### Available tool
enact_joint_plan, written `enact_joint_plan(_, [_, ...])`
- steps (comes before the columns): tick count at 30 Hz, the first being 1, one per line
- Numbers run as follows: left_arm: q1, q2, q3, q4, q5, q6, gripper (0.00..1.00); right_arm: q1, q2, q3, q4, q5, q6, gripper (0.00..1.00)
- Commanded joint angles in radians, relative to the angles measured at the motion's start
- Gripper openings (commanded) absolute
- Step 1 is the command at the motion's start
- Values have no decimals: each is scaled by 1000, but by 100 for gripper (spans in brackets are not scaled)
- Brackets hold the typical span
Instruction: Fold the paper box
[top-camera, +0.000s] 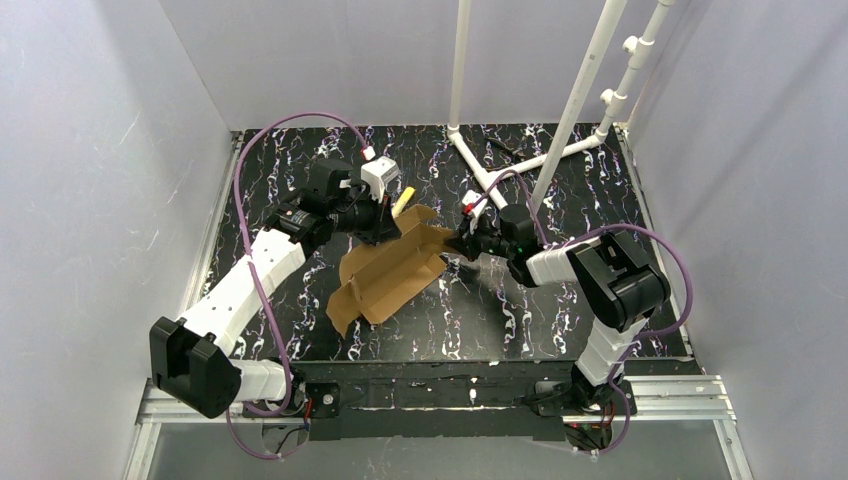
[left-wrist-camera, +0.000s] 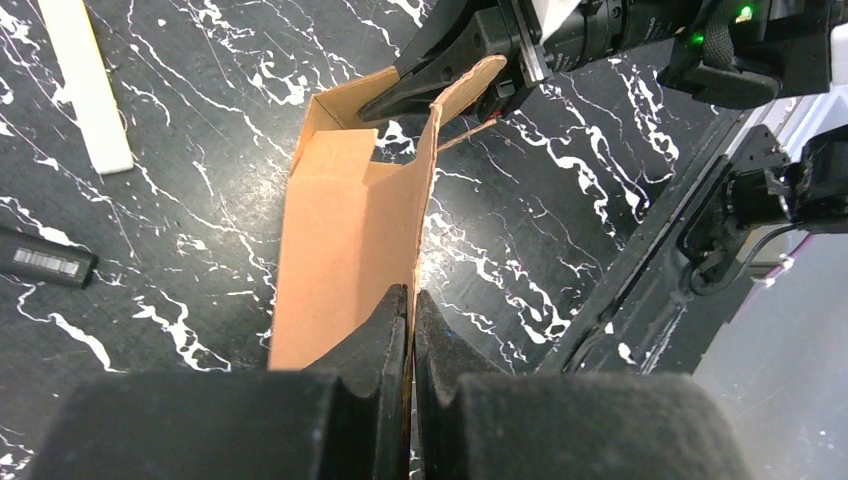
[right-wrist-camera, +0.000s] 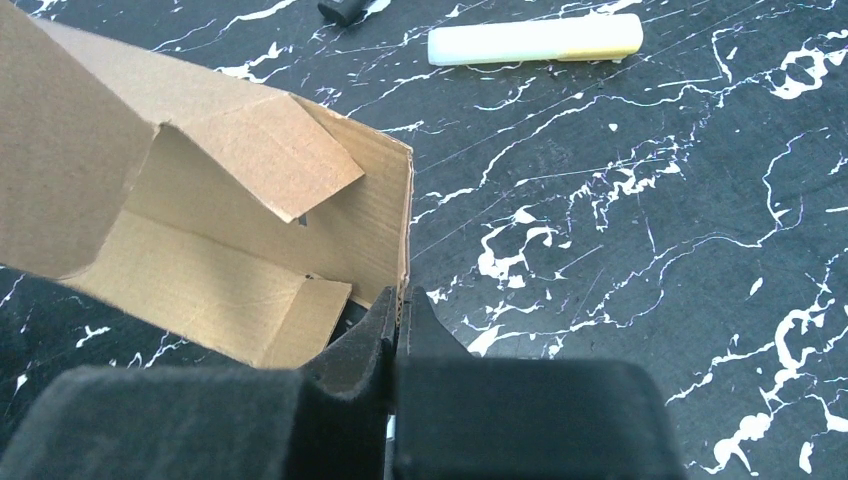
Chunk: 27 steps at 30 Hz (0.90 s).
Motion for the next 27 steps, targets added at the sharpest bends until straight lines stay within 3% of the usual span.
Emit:
enact_joint_plan(1, [-1,-38,-14,-25,-26,-84,0,8,-59,-24,63,-50,-43,4])
enact_joint_plan(15, [-1,-55,-47,-31,-12,-168,0,12,-89,-46,11,-97,-75,6])
enact_joint_plan(27, [-1,-134,-61,-26,-67,-150,0,12,-86,-27,-5,-25,-79,7])
